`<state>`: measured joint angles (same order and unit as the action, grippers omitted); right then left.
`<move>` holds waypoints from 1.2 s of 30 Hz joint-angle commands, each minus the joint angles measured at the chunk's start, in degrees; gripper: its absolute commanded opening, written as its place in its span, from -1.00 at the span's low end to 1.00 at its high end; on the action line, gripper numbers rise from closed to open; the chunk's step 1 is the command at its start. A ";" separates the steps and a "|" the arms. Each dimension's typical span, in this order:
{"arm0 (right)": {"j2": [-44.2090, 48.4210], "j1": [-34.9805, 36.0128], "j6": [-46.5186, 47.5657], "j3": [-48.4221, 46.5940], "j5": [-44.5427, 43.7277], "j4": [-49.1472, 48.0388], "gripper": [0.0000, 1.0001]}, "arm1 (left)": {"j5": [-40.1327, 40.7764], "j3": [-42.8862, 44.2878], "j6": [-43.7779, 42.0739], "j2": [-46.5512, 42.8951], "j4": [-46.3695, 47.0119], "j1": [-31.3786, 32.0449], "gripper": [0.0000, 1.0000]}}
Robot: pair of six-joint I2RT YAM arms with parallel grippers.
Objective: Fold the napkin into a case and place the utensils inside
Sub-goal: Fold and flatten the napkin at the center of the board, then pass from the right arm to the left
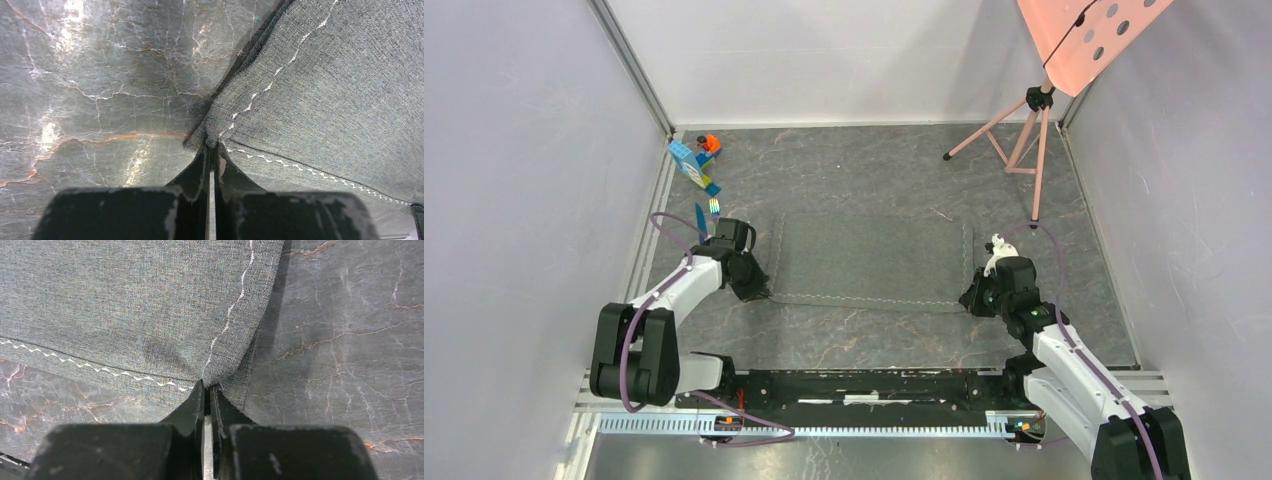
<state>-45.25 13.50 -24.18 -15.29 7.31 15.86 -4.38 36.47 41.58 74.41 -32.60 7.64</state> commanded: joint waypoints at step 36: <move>-22.52 -0.81 -1.01 -15.93 6.48 -26.80 0.69 | -11.46 13.53 5.67 7.48 23.44 1.24 0.91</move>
<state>-56.95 13.30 -23.75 -24.75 9.63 5.21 -9.39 42.19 42.85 72.05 -21.06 8.97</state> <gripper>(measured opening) 0.841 0.948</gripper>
